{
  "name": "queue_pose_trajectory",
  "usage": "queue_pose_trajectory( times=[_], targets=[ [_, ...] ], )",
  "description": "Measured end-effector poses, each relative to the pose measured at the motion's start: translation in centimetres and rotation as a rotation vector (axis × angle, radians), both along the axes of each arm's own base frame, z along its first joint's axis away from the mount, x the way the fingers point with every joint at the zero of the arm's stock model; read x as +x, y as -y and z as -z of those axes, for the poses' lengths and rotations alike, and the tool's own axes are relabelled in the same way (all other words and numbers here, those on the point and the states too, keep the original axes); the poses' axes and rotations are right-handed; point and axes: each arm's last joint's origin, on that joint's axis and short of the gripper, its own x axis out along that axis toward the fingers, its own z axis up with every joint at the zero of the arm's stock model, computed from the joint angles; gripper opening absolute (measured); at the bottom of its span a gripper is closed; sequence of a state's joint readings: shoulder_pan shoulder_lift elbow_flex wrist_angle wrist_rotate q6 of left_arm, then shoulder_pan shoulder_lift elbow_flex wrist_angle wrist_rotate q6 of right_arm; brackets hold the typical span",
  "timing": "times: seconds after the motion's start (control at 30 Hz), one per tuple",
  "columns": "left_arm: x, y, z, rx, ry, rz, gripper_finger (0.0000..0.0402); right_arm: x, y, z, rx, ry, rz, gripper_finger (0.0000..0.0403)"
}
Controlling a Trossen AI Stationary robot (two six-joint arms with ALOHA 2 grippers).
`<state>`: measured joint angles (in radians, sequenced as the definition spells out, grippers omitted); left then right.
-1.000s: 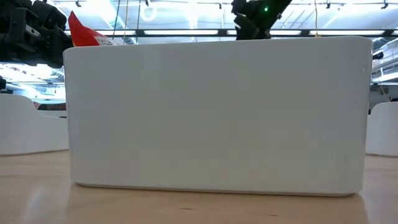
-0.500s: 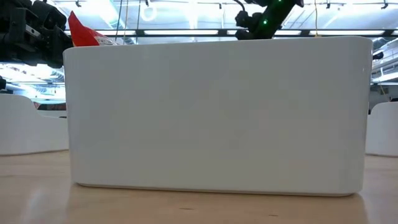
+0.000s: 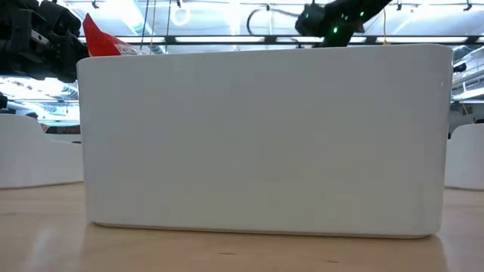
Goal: Sort Maruchan noodles
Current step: Put the top right red noodle pack into the bottom white bin
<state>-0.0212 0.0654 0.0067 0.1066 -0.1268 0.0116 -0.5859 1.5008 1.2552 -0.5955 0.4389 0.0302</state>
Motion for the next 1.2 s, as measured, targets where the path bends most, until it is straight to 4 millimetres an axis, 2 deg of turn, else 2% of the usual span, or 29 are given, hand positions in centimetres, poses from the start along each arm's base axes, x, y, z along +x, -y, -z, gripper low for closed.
queue_pose_trajectory(
  times=[0.23,0.37,0.6,0.73,1.0,1.1,1.2],
  targets=[
    [0.0,0.0,0.0,0.0,-0.001,0.0,0.0032,0.1,3.2,3.5,0.098,-0.067,0.055,0.0247],
    [0.0,0.0,0.0,0.0,-0.001,0.0,0.0032,-0.4,4.6,4.7,0.123,-0.092,0.095,0.0247],
    [0.0,0.0,0.0,0.0,-0.001,0.0,0.0032,-2.2,7.3,5.0,0.157,-0.034,0.148,0.0247],
    [0.0,0.0,0.0,0.0,-0.001,0.0,0.0032,-2.7,8.4,4.3,0.21,-0.006,0.149,0.0247],
    [0.0,0.0,0.0,0.0,-0.001,0.0,0.0032,-1.7,10.9,2.2,0.19,-0.067,0.215,0.0247],
    [0.0,0.0,0.0,0.0,-0.001,0.0,0.0032,-1.4,12.4,2.9,0.216,-0.073,0.22,0.0247],
    [0.0,0.0,0.0,0.0,-0.001,0.0,0.0032,-1.4,13.7,4.6,0.294,-0.108,0.246,0.0247]
  ],
)
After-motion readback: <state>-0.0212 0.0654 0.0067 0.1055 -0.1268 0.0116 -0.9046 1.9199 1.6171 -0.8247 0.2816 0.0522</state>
